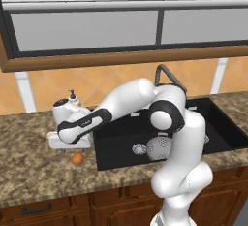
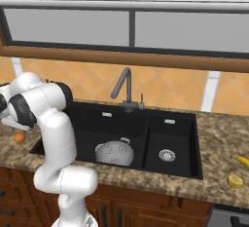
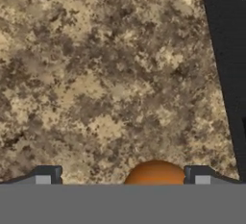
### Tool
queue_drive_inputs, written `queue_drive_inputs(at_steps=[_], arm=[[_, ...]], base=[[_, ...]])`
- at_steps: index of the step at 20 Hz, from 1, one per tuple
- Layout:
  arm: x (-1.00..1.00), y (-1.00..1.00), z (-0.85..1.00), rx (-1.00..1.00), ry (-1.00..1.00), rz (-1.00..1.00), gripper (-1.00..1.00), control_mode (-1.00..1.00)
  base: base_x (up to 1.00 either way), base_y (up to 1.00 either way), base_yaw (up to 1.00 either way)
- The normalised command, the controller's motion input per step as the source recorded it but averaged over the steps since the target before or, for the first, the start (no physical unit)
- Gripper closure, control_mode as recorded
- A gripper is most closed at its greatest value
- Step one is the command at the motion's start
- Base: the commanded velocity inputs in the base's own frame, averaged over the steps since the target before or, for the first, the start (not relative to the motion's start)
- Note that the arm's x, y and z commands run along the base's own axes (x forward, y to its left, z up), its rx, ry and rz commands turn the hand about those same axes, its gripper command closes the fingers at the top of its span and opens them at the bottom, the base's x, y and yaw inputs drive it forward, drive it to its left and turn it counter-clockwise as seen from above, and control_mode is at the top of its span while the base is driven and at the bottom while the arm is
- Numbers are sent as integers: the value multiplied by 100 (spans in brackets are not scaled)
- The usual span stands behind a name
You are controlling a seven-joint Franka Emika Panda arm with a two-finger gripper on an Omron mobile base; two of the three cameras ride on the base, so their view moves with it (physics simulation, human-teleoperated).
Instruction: Put the colander in the sink, put the kiwi, tangerine, banana in the colander, and turn on the sink faucet and pour water over the colander.
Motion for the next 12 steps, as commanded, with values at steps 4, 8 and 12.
queue_drive_inputs(at_steps=[4,8,12], arm=[[-18,-25,-10,0,0,-23,-100,-100],[-20,-36,-12,0,0,-17,-100,-100],[-32,-37,-6,0,-5,-13,-100,-100]], base=[[0,0,0],[0,0,0],[0,0,0]])
